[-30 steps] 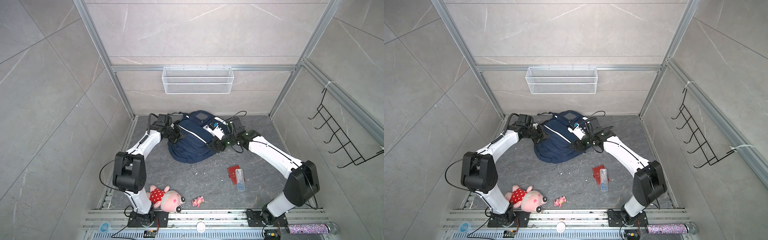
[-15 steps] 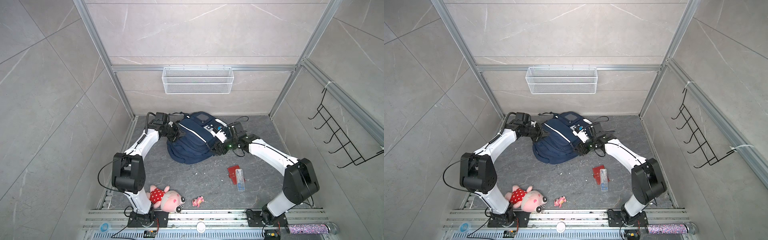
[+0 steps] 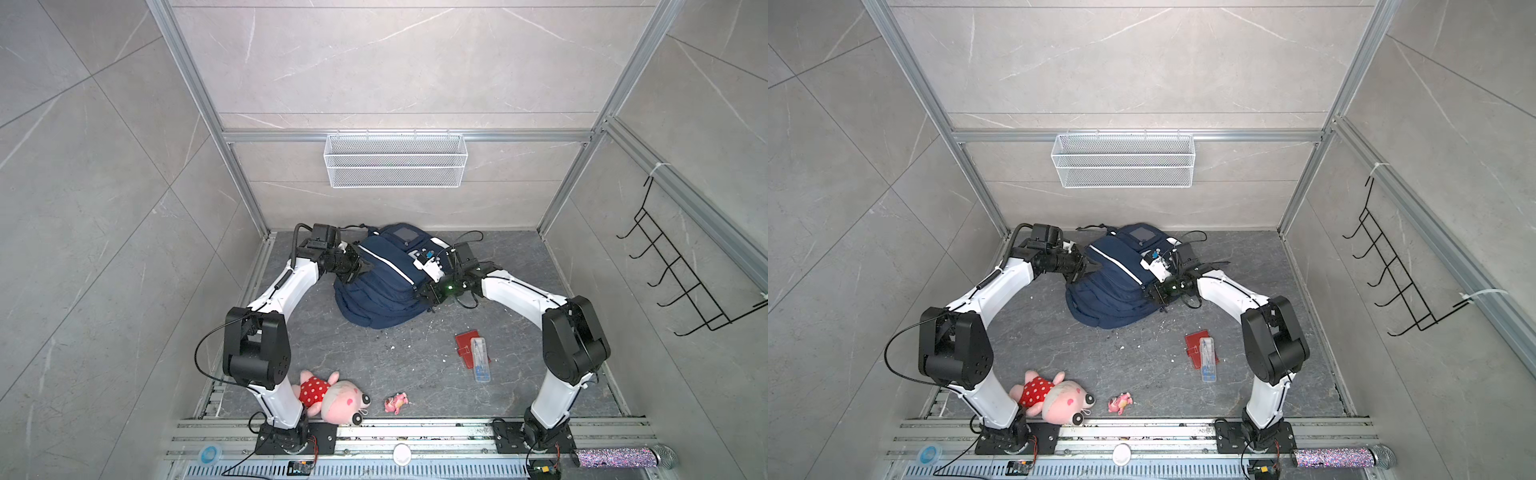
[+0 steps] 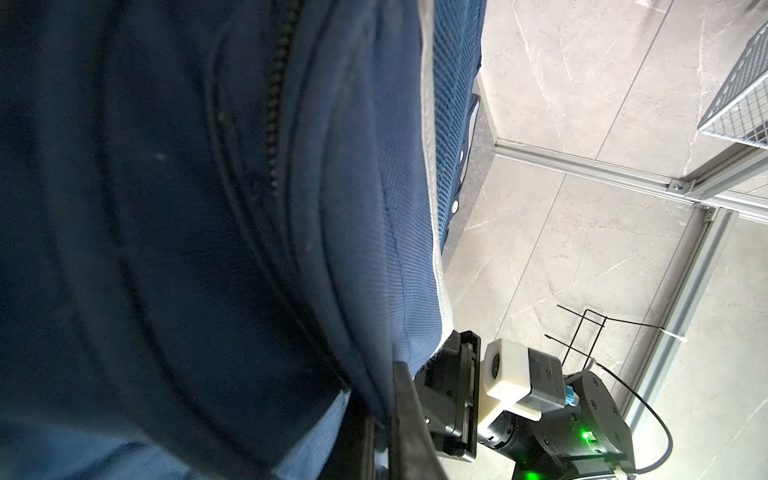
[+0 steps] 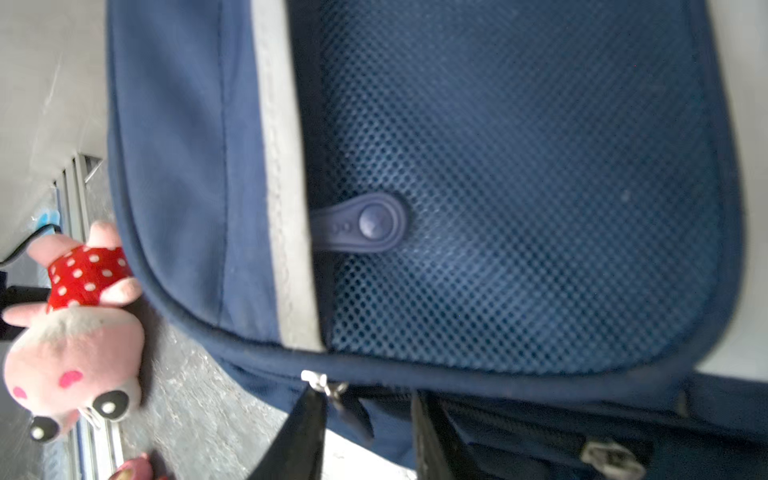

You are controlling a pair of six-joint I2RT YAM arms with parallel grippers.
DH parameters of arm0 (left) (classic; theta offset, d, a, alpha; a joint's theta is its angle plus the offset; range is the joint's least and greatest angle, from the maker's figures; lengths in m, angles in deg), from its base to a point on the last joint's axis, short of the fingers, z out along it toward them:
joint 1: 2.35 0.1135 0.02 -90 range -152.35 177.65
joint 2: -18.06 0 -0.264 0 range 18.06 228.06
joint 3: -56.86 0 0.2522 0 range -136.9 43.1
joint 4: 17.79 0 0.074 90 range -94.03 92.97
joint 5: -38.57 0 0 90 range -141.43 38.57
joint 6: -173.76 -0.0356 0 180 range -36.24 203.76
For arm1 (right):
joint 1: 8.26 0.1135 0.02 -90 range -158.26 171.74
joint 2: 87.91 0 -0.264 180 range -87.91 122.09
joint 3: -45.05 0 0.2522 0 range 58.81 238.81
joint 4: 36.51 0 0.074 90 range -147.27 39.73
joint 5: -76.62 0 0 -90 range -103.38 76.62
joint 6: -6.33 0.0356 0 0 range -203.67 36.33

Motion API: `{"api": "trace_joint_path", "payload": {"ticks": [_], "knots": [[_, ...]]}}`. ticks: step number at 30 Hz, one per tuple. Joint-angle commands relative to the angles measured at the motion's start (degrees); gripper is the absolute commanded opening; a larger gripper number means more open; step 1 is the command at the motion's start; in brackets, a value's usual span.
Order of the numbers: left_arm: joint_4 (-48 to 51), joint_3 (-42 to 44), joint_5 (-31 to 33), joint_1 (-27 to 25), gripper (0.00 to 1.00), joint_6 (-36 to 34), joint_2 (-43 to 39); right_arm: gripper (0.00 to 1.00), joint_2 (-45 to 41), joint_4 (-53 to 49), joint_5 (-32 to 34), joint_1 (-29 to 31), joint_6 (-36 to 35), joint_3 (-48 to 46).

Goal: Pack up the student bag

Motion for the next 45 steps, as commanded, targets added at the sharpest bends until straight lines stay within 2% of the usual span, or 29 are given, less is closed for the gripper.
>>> {"api": "trace_joint_path", "payload": {"ticks": [1,3,13,17,23,27,30,34,36,41,44,45], "knots": [[-6.3,-1.4,-6.2,-1.0,0.00,0.6,-5.2,0.32,1.5,0.1,-1.3,0.2,-0.4,1.5],[-6.4,-1.6,-6.2,-1.0,0.00,0.7,-5.1,0.29,1.4,-0.1,-1.7,0.2,-0.8,1.4],[-7.3,-2.3,-6.0,-1.0,0.00,1.5,-4.0,0.00,0.4,-0.3,-2.2,0.5,-0.7,0.3],[-11.1,-0.4,-4.6,-1.1,0.00,3.9,-4.2,0.00,-1.2,-0.5,-2.9,1.8,-0.6,-1.0],[-15.6,0.3,-2.1,-1.8,0.00,6.6,-3.0,0.00,-1.0,0.6,-4.4,7.3,1.5,-1.4],[-16.0,0.8,-1.1,-2.2,0.00,6.8,-2.8,0.00,-0.4,2.4,-3.5,11.6,4.3,0.5],[-16.7,2.3,-0.8,-2.2,0.00,7.2,-3.0,0.00,-0.3,7.0,-3.5,12.9,9.0,0.8],[-16.7,4.6,-0.5,-2.3,0.00,6.7,-4.0,0.00,-0.5,14.1,-0.7,12.1,17.8,-1.7],[-14.1,6.3,0.7,-2.3,0.00,4.4,-5.4,0.00,0.2,12.9,1.3,10.8,20.4,-1.4],[-9.1,12.7,2.8,-3.3,0.00,-0.8,-8.5,0.00,-1.6,16.0,1.5,4.8,24.9,-6.3],[-7.1,14.9,3.0,-5.3,0.00,-3.0,-8.9,0.00,-3.0,17.0,0.5,1.8,24.9,-8.3],[-5.9,14.5,2.8,-6.4,0.12,-4.3,-8.8,0.00,-3.2,16.7,0.5,1.1,24.0,-8.6]]}}
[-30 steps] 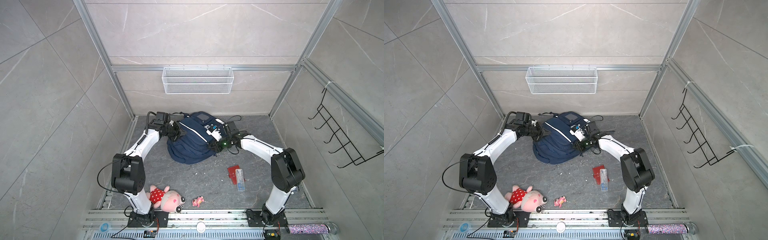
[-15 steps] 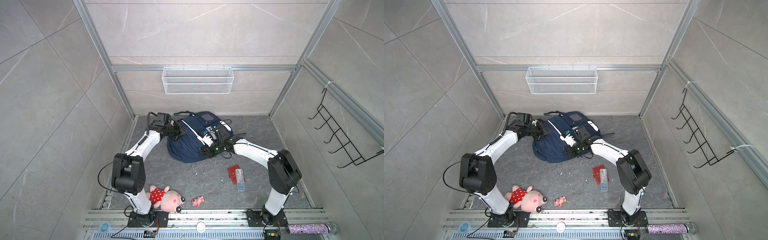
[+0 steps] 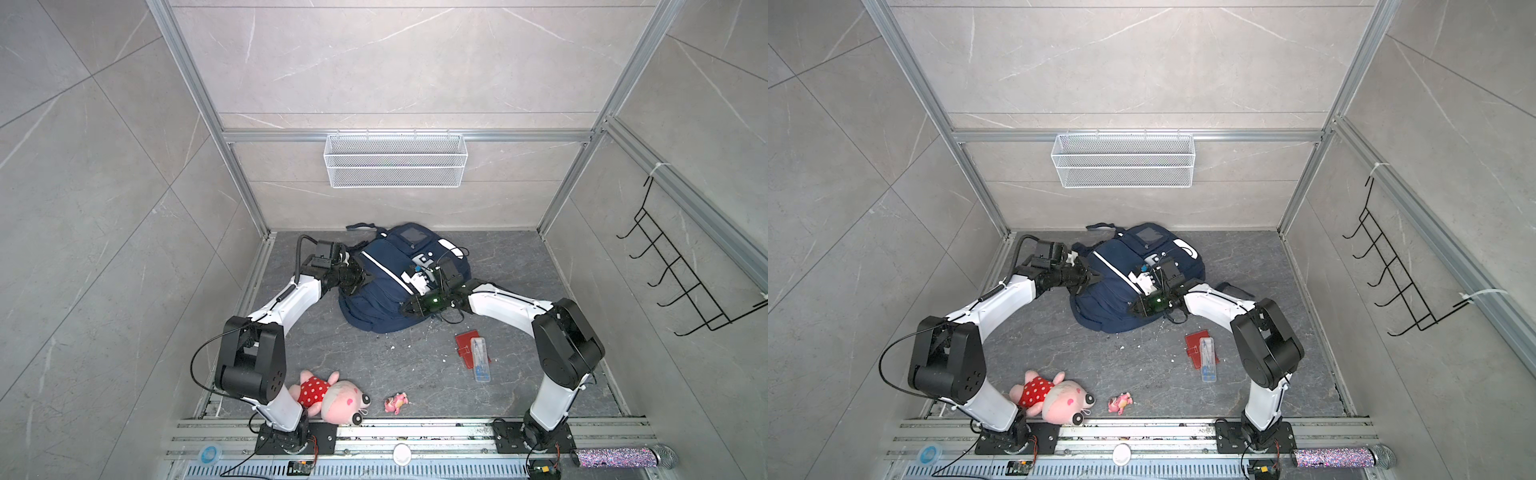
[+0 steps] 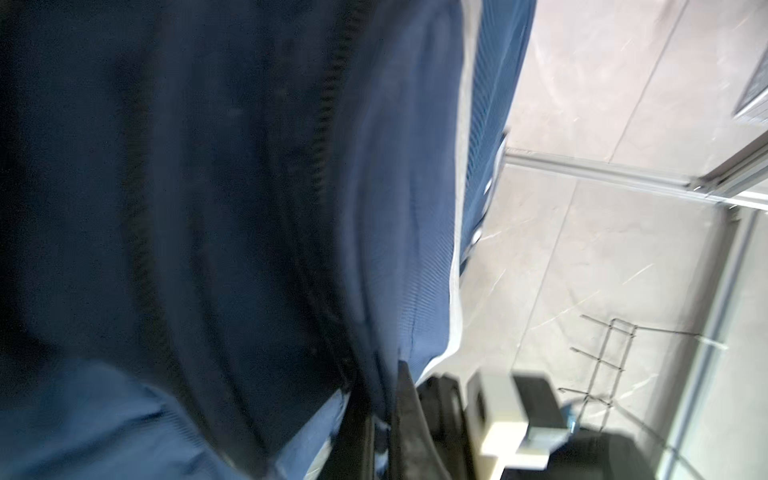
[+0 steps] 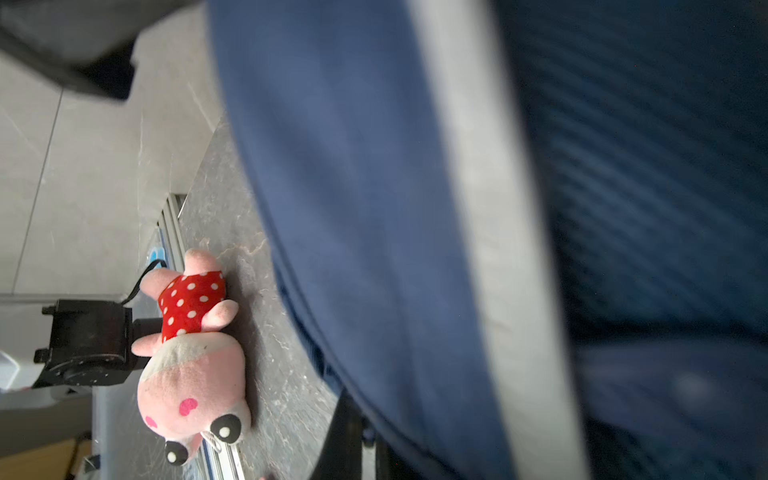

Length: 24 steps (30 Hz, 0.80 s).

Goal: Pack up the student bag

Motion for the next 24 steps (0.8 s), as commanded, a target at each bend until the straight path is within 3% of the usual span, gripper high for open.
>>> {"api": "trace_joint_path", "payload": {"ticks": [1,4,6,13,19,24], "knots": [[8.7,-0.9,-3.1,-3.5,0.27,-6.9,-3.0,0.00,-2.9,5.9,4.3,-4.8,1.3,-0.7],[19.3,-6.1,3.4,-5.4,0.57,-13.9,-5.2,0.00,-2.6,2.3,4.8,-5.4,-2.4,0.0],[25.3,-10.0,6.0,-4.2,0.66,-18.2,-6.0,0.00,-2.4,1.3,4.8,-6.1,-3.2,0.0],[38.4,-25.6,9.5,2.0,0.65,-31.9,3.6,0.00,-2.9,-1.3,4.9,-8.6,-5.0,1.5],[38.8,-38.5,9.6,5.2,0.65,-38.1,18.0,0.00,-1.4,-6.6,4.8,-10.2,-8.1,5.1],[38.5,-48.3,4.4,4.3,0.66,-43.5,28.4,0.00,-0.6,-10.0,5.2,-10.7,-10.0,7.2]]}}
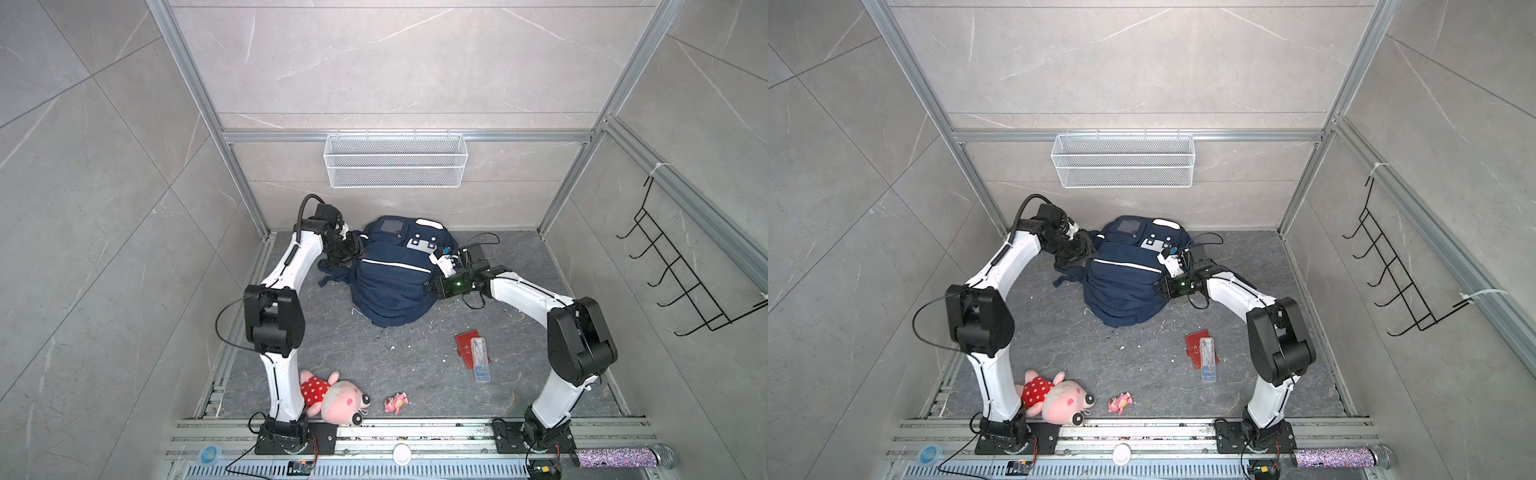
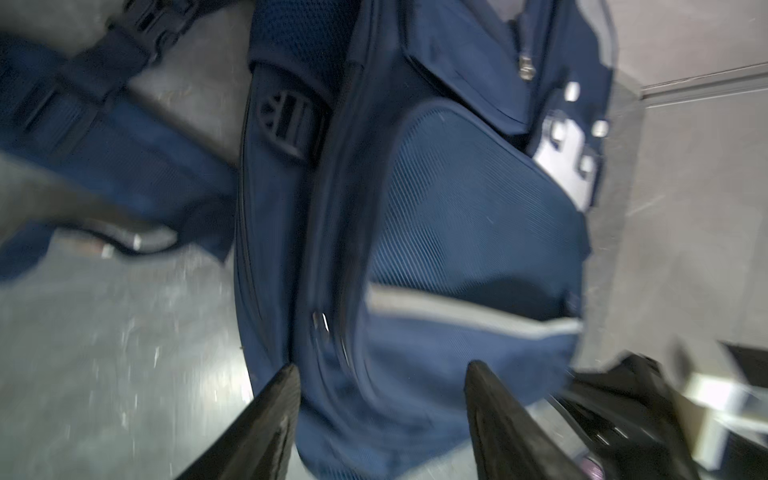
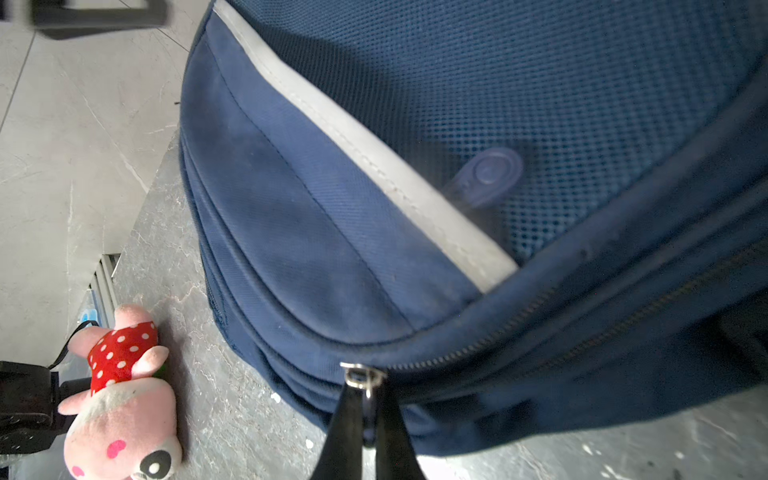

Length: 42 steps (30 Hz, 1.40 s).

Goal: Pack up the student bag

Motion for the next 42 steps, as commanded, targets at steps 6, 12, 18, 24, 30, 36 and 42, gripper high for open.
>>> {"api": "trace_joint_path", "payload": {"ticks": [6,12,18,24,30,36,42], "knots": [[-1.7,-5.0,-7.8,-2.0,0.52,-5.7,6.1,0.00,1.9,-6.8,2.1,-0.6,-3.4,4.7],[-6.7,1.3,-9.4,-4.1,0.00,-2.1,3.0,0.00,3.2,-9.3,3.5,-0.9,-3.8,6.9],[-16.2,12.7,-12.6,-6.3,0.00,7.8,-4.9,0.00,3.0,-10.1,4.2,-0.9,-5.6,6.9],[-33.0,26.4,-13.0,-7.8,0.00,27.5,-11.7,0.00,2.6,-13.0,5.7,0.1,-9.9,7.8],[-43.7,28.9,-12.3,-8.8,0.00,38.4,-12.9,0.00,2.8,-16.0,6.3,3.3,-14.9,9.5],[-47.6,31.0,-11.5,-8.1,0.00,43.2,-13.0,0.00,0.9,-16.4,6.9,6.1,-19.5,7.8],[-50.6,32.0,-12.3,-7.9,0.00,46.3,-12.9,0.00,-1.4,-13.9,3.2,6.1,-19.1,4.4]]}}
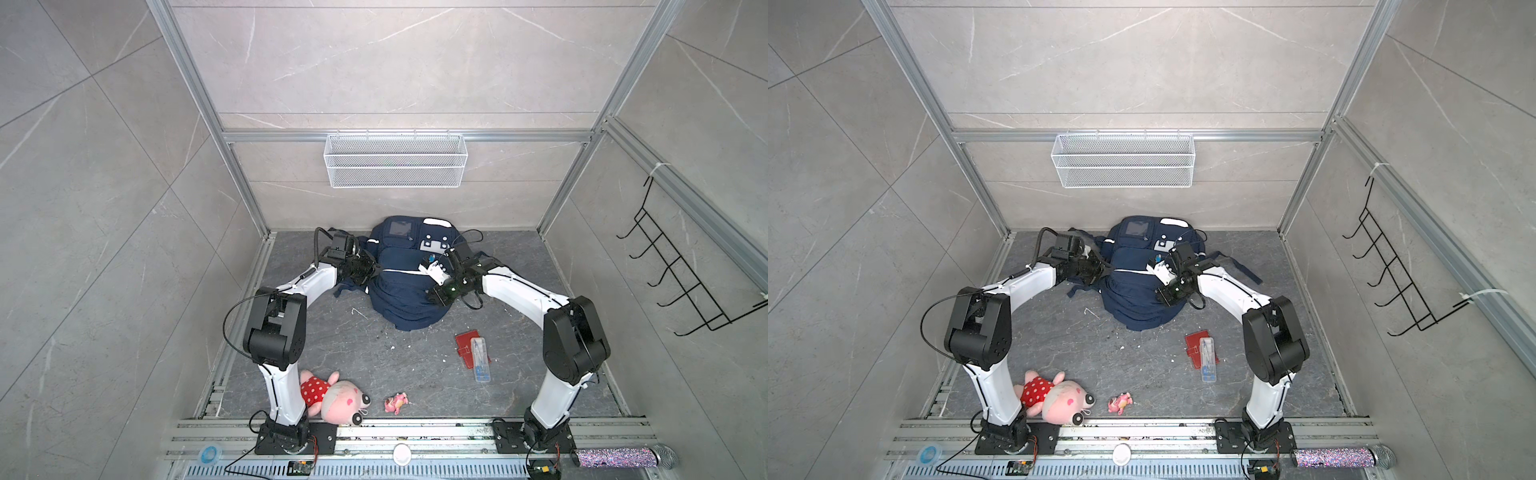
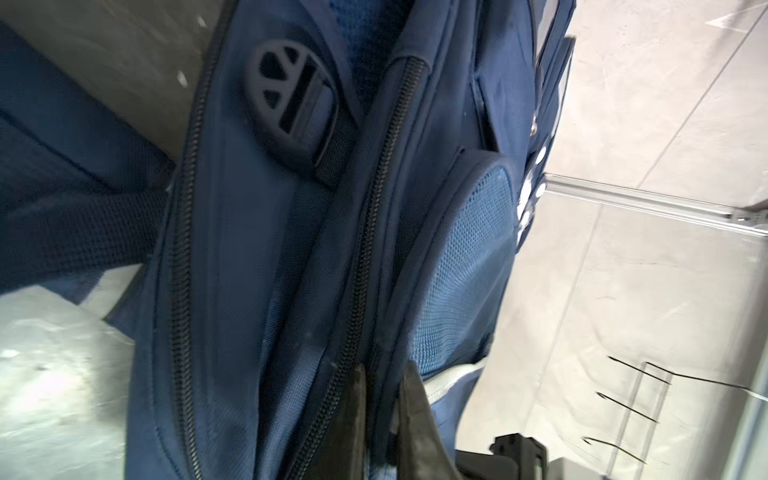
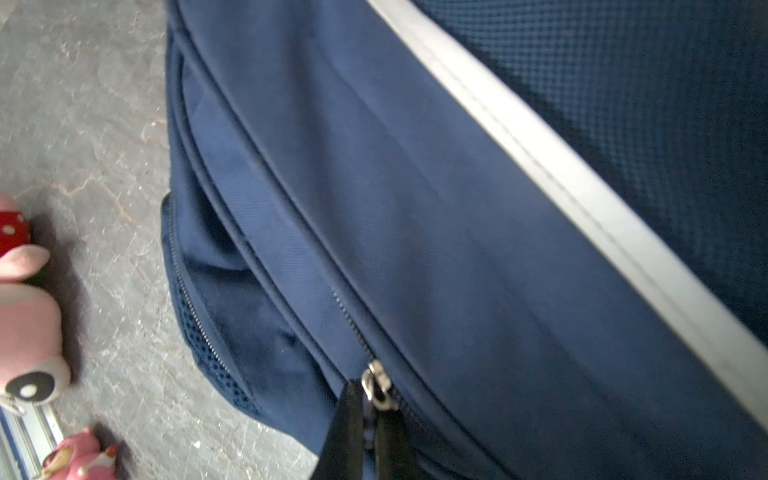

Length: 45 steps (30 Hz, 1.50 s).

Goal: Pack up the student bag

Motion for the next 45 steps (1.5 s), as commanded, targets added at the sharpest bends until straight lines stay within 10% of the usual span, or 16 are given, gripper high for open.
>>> {"api": "trace_joint_path", "payload": {"ticks": [1,11,21,25,28,39,45], "knots": [[-7.9,-0.9,-5.4,-2.0,0.00,5.3,-2.9,0.00,-1.8,1.8,-7.2,1.3,-0.3,-0.7],[-6.4,2.6,-5.4,-7.0,0.00,2.9,-4.1,0.00,8.4,8.9,-6.2,2.1,15.7,11.4],[6.5,-1.0,-3.6,-5.5,0.00,-7.4,-7.9,0.00,5.2,4.4,-5.5,3.1,12.0,9.2],[14.2,-5.5,-3.0,-3.0,0.49,-15.3,-7.4,0.00,-2.7,5.6,-5.5,2.7,11.9,-0.2],[22.6,-13.9,-0.6,-2.6,0.64,-24.5,-3.6,0.00,-6.6,6.0,-4.9,2.6,13.2,-5.1],[40.4,-42.8,-1.5,-5.2,0.60,-40.1,17.0,0.00,-11.0,3.1,-1.3,-2.7,18.1,-10.5],[44.1,-40.3,-0.9,-8.6,0.54,-43.3,18.6,0.00,-10.7,0.9,-0.7,-6.2,16.7,-10.0]]}}
